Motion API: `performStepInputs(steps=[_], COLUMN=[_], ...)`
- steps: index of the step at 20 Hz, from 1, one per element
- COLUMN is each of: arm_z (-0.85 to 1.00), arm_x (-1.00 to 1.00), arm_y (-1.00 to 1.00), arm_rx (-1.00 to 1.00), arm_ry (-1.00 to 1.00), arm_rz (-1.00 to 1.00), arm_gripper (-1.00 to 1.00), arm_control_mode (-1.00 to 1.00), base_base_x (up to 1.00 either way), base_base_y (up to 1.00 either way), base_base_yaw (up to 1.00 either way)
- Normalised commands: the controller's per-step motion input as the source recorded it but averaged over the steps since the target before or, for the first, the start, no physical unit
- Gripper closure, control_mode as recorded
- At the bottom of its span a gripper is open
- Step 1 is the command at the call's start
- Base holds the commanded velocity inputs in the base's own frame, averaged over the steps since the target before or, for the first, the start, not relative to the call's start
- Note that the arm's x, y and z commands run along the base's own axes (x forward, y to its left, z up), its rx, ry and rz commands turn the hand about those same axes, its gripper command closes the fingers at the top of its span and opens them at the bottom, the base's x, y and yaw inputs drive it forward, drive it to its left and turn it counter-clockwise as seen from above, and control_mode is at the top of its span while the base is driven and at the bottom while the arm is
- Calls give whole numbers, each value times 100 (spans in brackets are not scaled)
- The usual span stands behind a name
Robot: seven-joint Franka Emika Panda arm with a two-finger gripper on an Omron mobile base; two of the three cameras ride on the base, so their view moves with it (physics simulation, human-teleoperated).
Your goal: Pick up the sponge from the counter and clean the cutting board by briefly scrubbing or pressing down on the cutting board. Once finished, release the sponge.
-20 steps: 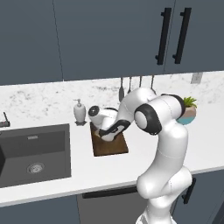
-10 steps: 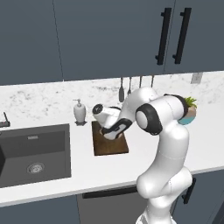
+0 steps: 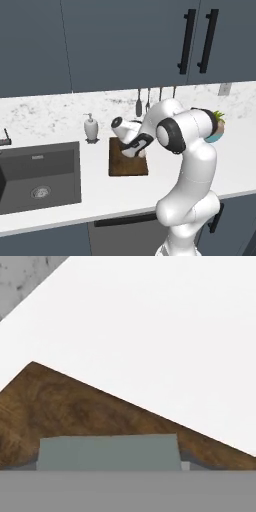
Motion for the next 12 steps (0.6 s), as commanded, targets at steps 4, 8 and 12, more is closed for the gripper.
performStepInputs(steps=[4,8,12], arm_z=[-30,-56,-85], arm_x=[-29,-33,-63], arm_y=[-71,-69,-79], arm_rx=[-2,-3,-6], arm_ry=[0,0,-2], arm_rz=[-18,-15,-13], arm_gripper=[100,100,100], arm_control_mode=[-100,-100,-100], base_base_x=[0,0,0], base_base_y=[0,0,0], base_base_yaw=[0,0,0])
